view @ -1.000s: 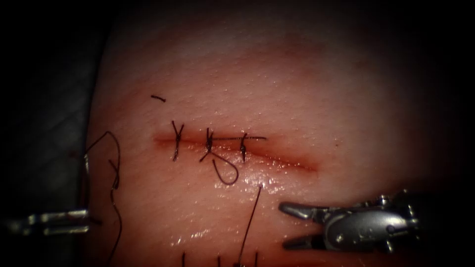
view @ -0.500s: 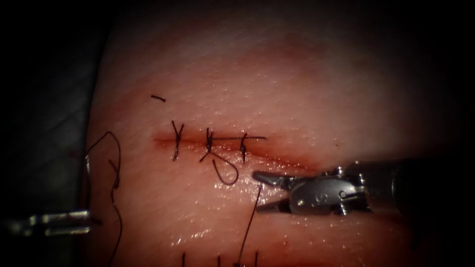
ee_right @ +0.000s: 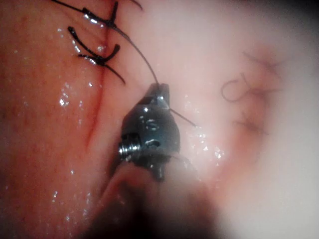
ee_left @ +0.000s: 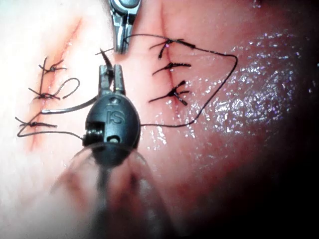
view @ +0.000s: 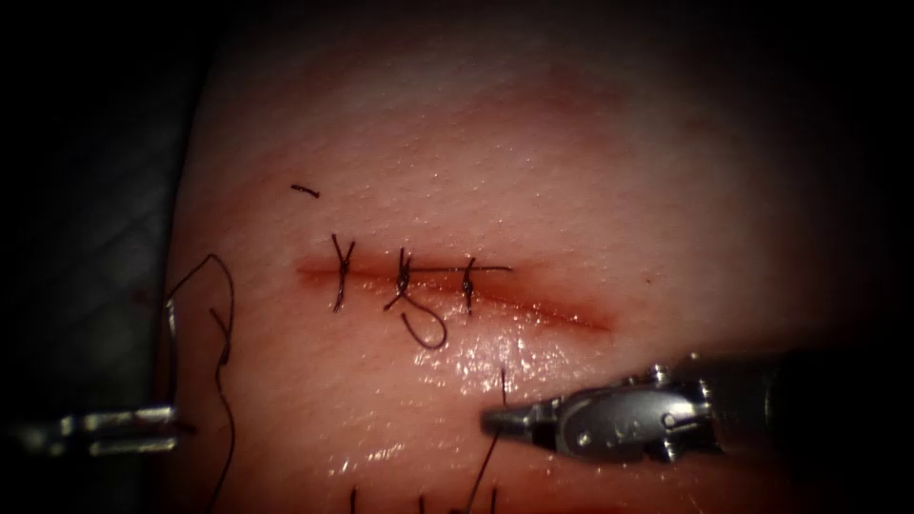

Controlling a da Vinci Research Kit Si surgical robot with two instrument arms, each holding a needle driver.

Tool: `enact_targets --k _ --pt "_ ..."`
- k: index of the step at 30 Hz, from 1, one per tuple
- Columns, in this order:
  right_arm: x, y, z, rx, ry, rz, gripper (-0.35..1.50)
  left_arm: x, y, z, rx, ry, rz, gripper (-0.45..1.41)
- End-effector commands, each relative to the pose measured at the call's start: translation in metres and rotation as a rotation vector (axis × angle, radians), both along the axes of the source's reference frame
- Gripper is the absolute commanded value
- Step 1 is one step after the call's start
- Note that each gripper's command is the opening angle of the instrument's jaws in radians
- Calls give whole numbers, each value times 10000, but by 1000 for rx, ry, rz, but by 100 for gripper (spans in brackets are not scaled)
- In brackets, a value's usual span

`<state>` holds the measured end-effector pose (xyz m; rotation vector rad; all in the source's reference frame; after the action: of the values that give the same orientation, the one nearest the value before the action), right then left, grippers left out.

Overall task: Wound Closure
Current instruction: Use the right jaws to pull the suture through the wound.

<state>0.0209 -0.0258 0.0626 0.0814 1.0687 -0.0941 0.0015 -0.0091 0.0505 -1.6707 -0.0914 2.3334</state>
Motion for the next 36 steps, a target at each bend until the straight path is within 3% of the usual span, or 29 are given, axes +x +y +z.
enact_targets --k 1,9,24,31,32,33,34,35,36 --pt "10 -17 -11 5 11 -8 -35 -6 -3 6 1 -1 0 -45" --pt "21 -53 -63 1 48 -35 -35 -7 -4 6 1 2 1 -45" --pt "29 -81 -96 5 76 -61 -35 -9 -4 6 1 5 2 -45" --pt "30 -83 -103 23 75 -44 -35 -10 -5 6 0 6 1 -45" --pt "30 -82 -103 25 78 -28 -25 -10 -5 6 0 6 1 -45" --pt "29 -80 -103 31 77 -10 41 -10 -5 6 0 6 1 -45" --pt "27 -77 -104 31 79 17 91 -10 -5 6 0 6 1 -45" --pt "25 -75 -104 20 71 50 132 -10 -5 6 0 5 1 -45" --pt "19 -71 -106 7 56 105 147 -10 -4 7 0 5 1 -45"
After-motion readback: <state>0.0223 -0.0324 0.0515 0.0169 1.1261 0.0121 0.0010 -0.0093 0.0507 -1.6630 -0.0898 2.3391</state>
